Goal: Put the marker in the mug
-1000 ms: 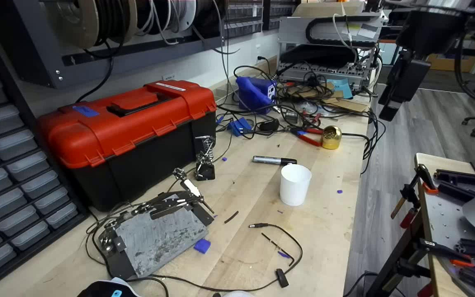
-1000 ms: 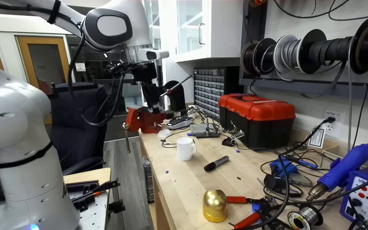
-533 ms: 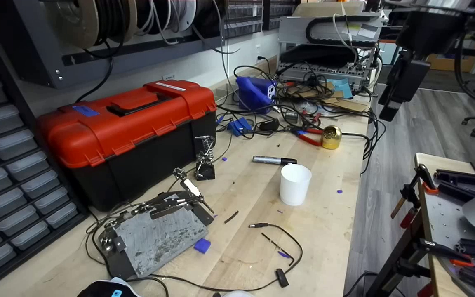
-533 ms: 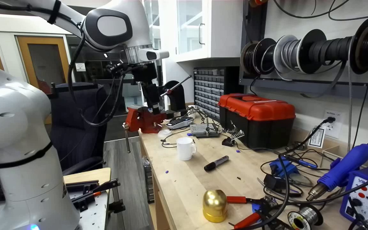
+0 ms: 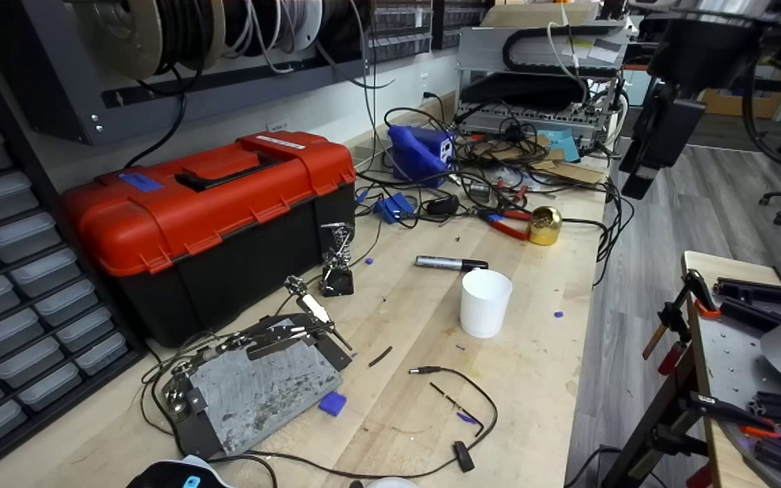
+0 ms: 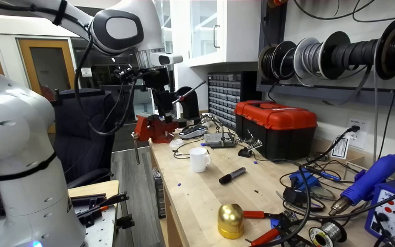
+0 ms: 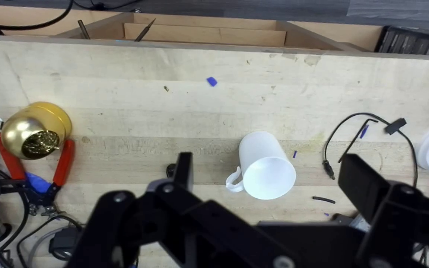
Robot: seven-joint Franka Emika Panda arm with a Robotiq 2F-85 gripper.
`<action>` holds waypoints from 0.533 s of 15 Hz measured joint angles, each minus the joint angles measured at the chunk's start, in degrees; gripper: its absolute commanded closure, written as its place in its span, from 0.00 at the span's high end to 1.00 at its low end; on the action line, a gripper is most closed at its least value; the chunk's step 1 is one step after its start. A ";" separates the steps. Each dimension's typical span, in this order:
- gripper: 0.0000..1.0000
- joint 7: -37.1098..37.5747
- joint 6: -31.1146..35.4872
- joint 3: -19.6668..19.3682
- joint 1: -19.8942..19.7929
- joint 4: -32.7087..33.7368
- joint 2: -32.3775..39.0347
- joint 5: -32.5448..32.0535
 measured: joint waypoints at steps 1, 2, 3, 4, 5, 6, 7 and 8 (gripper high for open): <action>1.00 -0.92 0.04 -0.45 0.00 0.33 0.73 0.00; 1.00 -1.92 0.16 -1.05 0.01 0.76 1.76 0.00; 1.00 -3.08 0.37 -1.69 0.00 1.24 3.03 0.00; 1.00 -4.30 0.73 -2.41 0.00 1.78 4.55 0.00; 1.00 -5.58 1.11 -3.06 0.00 2.41 6.21 0.00; 1.00 -6.75 1.50 -3.59 0.00 3.09 7.89 0.00; 1.00 -8.00 1.92 -3.99 0.00 3.84 9.57 0.00; 1.00 -9.09 2.35 -4.30 0.00 4.65 11.28 -0.02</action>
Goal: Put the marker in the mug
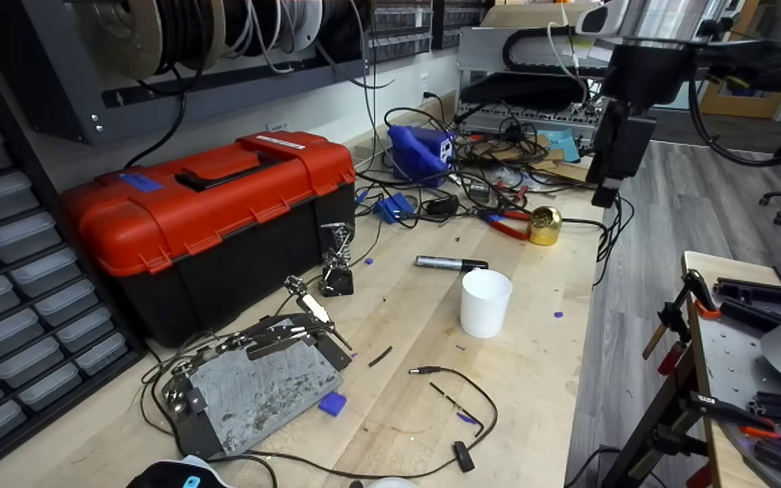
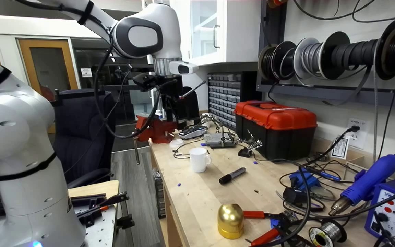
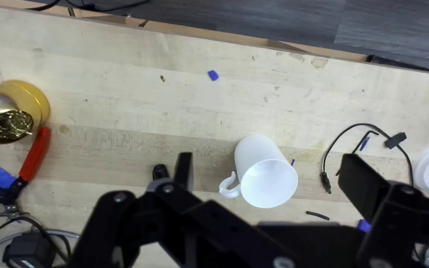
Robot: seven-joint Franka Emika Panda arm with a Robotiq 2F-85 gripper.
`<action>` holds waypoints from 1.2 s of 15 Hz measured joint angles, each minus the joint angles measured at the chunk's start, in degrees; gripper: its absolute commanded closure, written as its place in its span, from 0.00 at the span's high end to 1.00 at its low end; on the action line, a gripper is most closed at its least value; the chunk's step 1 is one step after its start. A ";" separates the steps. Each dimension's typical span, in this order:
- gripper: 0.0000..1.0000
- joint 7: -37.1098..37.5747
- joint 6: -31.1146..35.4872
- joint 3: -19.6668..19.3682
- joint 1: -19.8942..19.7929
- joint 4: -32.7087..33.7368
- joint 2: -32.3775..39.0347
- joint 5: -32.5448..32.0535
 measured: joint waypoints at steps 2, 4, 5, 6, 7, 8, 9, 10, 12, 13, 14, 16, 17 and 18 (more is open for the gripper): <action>1.00 -1.87 0.63 -0.35 0.00 1.80 3.31 -0.07; 1.00 -3.57 0.96 -0.51 -0.01 3.92 6.53 -0.26; 1.00 -4.11 1.03 -0.54 -0.02 4.96 7.97 -0.51; 1.00 -4.75 1.09 -0.56 -0.04 6.18 9.58 -0.91; 1.00 -5.22 1.12 -0.57 -0.11 7.34 11.08 -1.57; 1.00 -5.61 1.14 -0.60 -0.25 8.48 12.57 -2.32; 1.00 -5.88 1.17 -0.64 -0.43 9.57 14.01 -3.18; 1.00 -6.08 1.22 -0.68 -0.73 10.69 15.47 -4.11; 1.00 -6.40 1.47 -0.85 -1.46 12.84 18.16 -5.94; 1.00 -6.62 1.69 -0.99 -1.85 13.86 19.41 -6.78; 1.00 -6.93 2.01 -1.25 -2.17 14.83 20.58 -7.53; 1.00 -7.10 2.67 -1.72 -2.91 16.64 22.67 -8.66; 1.00 -7.11 2.75 -1.89 -3.22 17.39 23.45 -8.89; 1.00 -7.11 2.75 -2.04 -3.33 17.89 24.03 -9.00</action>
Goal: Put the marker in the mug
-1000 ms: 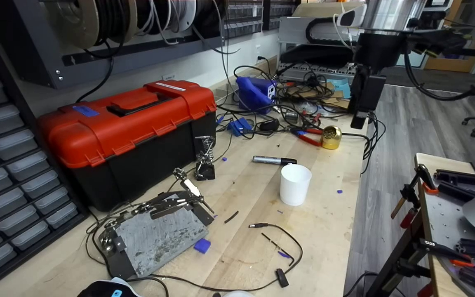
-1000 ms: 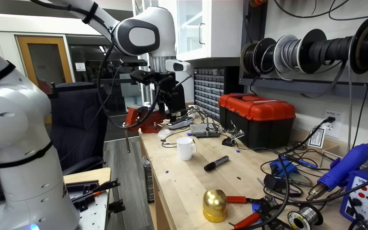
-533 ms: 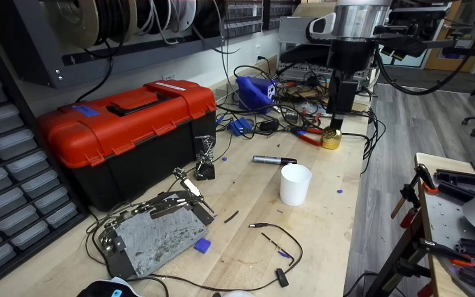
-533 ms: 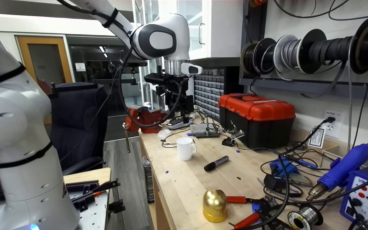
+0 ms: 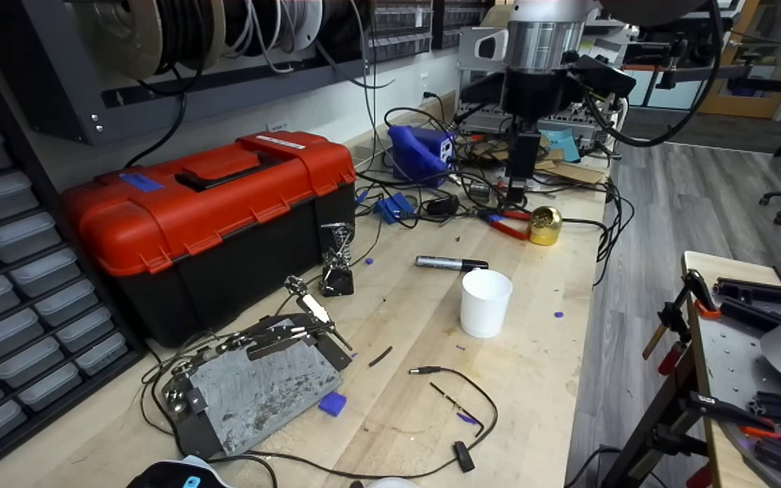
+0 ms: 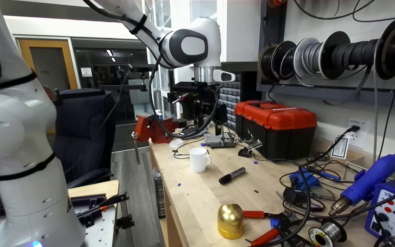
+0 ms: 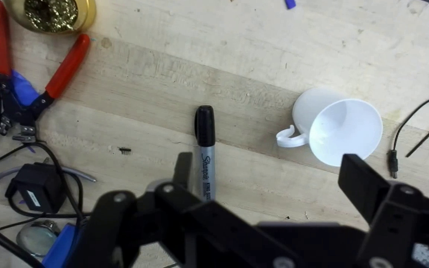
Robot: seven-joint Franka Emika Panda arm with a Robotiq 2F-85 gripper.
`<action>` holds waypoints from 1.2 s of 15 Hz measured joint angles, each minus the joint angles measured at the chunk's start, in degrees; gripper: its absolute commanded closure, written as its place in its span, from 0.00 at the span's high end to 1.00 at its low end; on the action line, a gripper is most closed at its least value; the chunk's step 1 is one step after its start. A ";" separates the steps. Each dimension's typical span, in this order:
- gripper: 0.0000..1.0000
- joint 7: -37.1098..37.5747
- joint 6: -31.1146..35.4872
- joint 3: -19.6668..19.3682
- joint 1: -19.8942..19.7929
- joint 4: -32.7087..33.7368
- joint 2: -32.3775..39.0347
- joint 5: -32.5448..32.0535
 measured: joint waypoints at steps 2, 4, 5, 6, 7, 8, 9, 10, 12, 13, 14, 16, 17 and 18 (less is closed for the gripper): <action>1.00 0.00 0.00 -0.04 -0.03 0.37 0.38 -0.02; 1.00 0.00 0.00 -0.04 -0.03 0.41 0.38 -0.03; 1.00 0.00 -0.04 -0.02 -0.01 0.39 0.41 -0.03; 1.00 -0.09 -0.05 0.01 0.02 0.31 0.45 -0.19; 1.00 -0.44 -0.05 0.03 0.06 0.18 0.50 -0.33; 1.00 -1.00 -0.02 0.04 0.06 0.12 0.56 -0.77; 1.00 -1.53 0.02 0.05 0.06 0.10 0.59 -1.54; 1.00 -2.31 0.16 0.06 0.06 0.09 0.62 -2.41; 1.00 -3.60 0.96 0.06 0.06 0.06 0.84 -3.91; 1.00 -4.34 1.74 0.03 0.05 0.04 1.14 -4.31; 1.00 -4.96 2.58 -0.03 0.03 0.03 1.58 -4.54; 1.00 -5.66 4.47 -0.17 -0.12 0.01 2.70 -4.71; 1.00 -5.73 5.47 -0.25 -0.28 0.01 3.40 -4.81; 1.00 -5.75 6.61 -0.35 -0.50 0.01 4.11 -4.89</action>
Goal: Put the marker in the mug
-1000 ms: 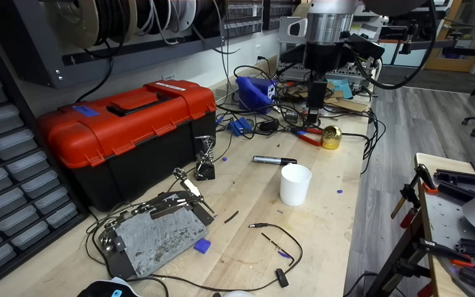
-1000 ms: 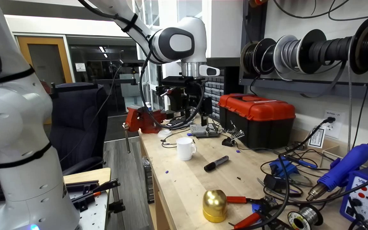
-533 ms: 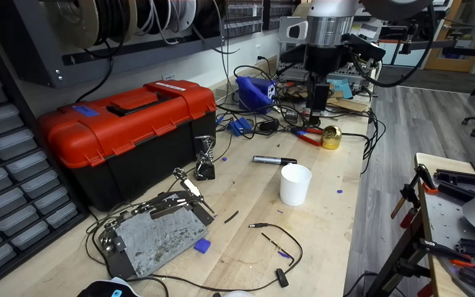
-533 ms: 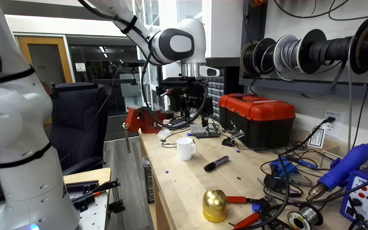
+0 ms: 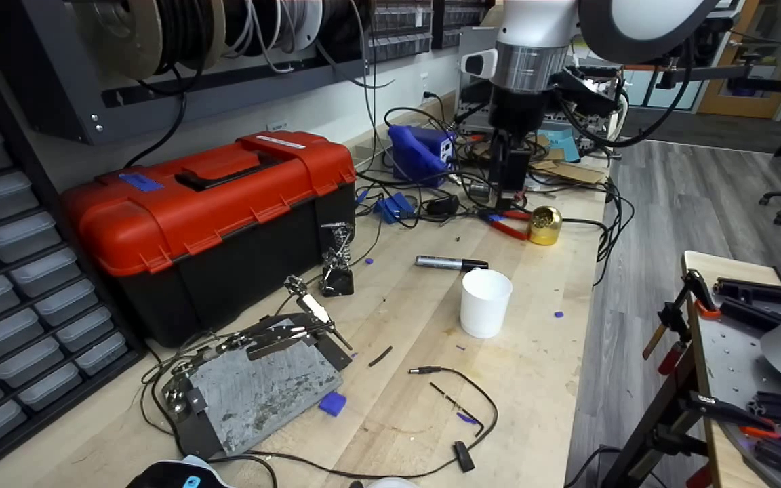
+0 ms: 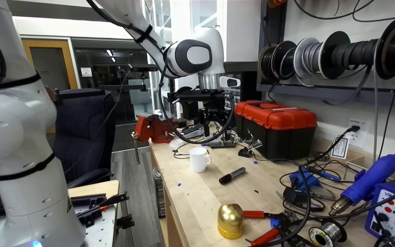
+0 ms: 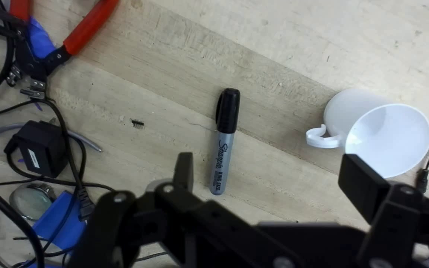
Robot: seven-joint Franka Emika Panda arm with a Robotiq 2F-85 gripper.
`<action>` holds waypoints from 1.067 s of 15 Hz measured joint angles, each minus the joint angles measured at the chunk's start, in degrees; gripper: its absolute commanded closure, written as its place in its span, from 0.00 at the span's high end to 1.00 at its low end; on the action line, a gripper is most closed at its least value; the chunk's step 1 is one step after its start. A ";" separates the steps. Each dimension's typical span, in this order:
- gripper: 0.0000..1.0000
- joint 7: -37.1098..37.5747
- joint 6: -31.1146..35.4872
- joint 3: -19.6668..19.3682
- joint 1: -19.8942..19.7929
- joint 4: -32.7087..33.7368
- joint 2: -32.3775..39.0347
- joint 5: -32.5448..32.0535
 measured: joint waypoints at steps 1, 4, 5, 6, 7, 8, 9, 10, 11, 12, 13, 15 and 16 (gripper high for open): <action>1.00 -0.01 1.04 -0.18 -0.20 0.00 0.75 -0.06; 1.00 -0.05 4.19 -0.82 -0.92 0.01 3.05 -0.13; 1.00 -0.09 5.30 -1.06 -1.12 0.01 3.92 -0.13; 1.00 -0.15 6.37 -1.23 -1.34 0.04 4.75 -0.13; 1.00 -0.17 7.35 -1.31 -1.59 0.07 5.62 -0.13; 1.00 -0.17 8.26 -1.34 -1.81 0.19 6.49 -0.13; 1.00 -0.17 9.20 -1.34 -2.00 0.30 7.33 -0.13; 1.00 -0.17 9.96 -1.34 -2.15 0.49 8.22 -0.12; 1.00 -0.17 10.79 -1.34 -2.22 0.70 9.08 -0.10; 1.00 -0.17 11.49 -1.34 -2.22 0.94 9.96 -0.10; 1.00 -0.17 12.13 -1.31 -2.22 1.20 10.77 -0.10; 1.00 -0.17 13.55 -1.23 -2.21 1.70 12.45 -0.10; 1.00 -0.17 14.16 -1.19 -2.21 1.96 13.27 -0.10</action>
